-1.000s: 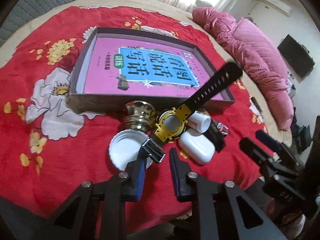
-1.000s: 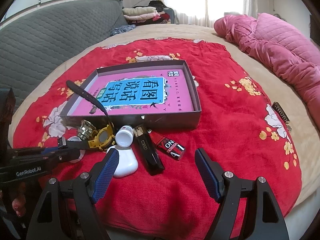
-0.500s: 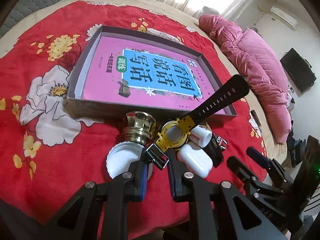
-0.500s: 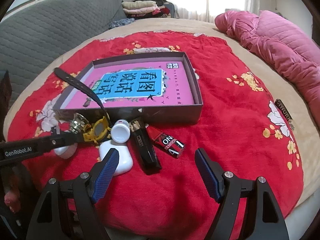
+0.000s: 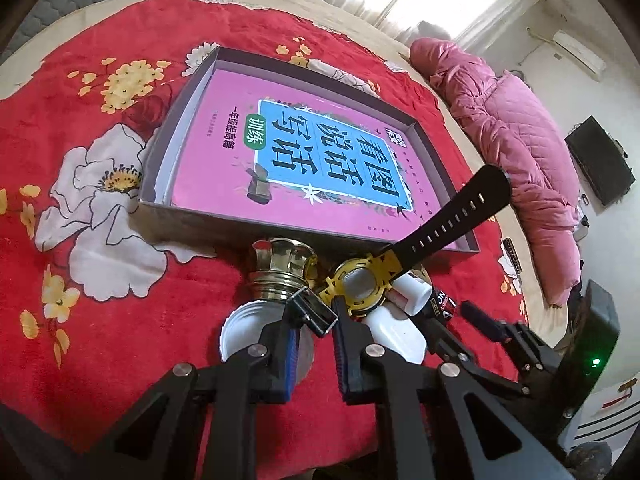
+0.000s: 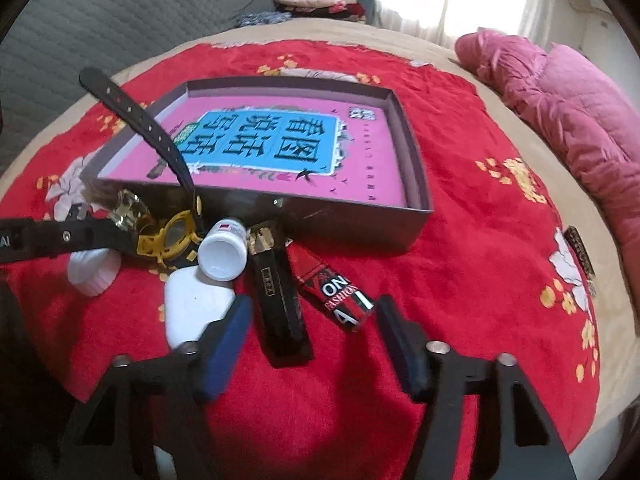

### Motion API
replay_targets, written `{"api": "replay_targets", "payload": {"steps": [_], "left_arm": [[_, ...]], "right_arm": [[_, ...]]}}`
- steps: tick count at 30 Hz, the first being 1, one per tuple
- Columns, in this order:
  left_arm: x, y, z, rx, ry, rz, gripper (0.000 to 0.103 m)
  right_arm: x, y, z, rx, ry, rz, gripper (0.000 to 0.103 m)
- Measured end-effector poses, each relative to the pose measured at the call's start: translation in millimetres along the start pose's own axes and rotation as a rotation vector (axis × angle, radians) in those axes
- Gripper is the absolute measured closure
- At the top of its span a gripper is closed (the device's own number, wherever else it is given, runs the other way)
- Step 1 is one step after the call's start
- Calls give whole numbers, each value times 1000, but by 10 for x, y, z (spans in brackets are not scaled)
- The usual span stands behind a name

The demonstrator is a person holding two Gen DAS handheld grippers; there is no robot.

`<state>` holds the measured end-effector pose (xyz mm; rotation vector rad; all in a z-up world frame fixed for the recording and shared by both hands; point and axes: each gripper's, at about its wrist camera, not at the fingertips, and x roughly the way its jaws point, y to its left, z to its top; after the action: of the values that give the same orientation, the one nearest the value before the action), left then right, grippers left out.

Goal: Organize rigid objects
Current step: 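Grasp the yellow watch with the left tool while the right tool grasps the black lighter, then lift and carry the watch with the left tool while the right tool carries the black lighter over the box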

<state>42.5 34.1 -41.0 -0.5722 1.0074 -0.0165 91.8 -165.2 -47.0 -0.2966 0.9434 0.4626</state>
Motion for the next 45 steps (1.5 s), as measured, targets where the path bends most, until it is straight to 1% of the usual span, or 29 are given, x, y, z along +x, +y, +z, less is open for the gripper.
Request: {"api": "replay_targets", "payload": {"steps": [2, 6, 9, 12, 13, 17, 21, 23, 27, 31, 36, 39, 45], "left_arm": [[17, -8, 15, -2, 2, 1, 88], [36, -19, 31, -7, 2, 5, 88], [55, -14, 45, -12, 5, 10, 88], [67, -34, 52, -5, 3, 21, 88], [66, -34, 56, -5, 1, 22, 89], [55, -41, 71, -2, -9, 31, 89], [2, -73, 85, 15, -30, 68, 90], [-68, -152, 88, 73, -72, 90, 90], [-188, -357, 76, 189, -144, 104, 90], [-224, -474, 99, 274, -199, 125, 90], [-201, -491, 187, 267, -208, 124, 90], [-212, -527, 175, 294, -222, 125, 90], [-308, -539, 172, 300, -250, 96, 90]], "right_arm": [[56, 26, -3, -16, 13, 9, 58], [107, 95, 29, -64, -9, -5, 62], [159, 120, 50, -78, -15, -6, 67], [177, 127, 64, -81, -21, 5, 75], [175, 118, 64, -74, -24, 17, 79], [137, 81, 48, -48, -32, 46, 80], [96, 46, 29, -25, -35, 72, 80], [56, 35, 10, -19, -43, 82, 80], [-29, -6, 14, 1, -73, 102, 80], [-118, -47, 23, 23, -106, 115, 80], [-185, -112, 7, 57, -127, 139, 80], [-204, -186, 6, 90, -138, 164, 80], [-268, -256, 22, 124, -169, 198, 80]]}}
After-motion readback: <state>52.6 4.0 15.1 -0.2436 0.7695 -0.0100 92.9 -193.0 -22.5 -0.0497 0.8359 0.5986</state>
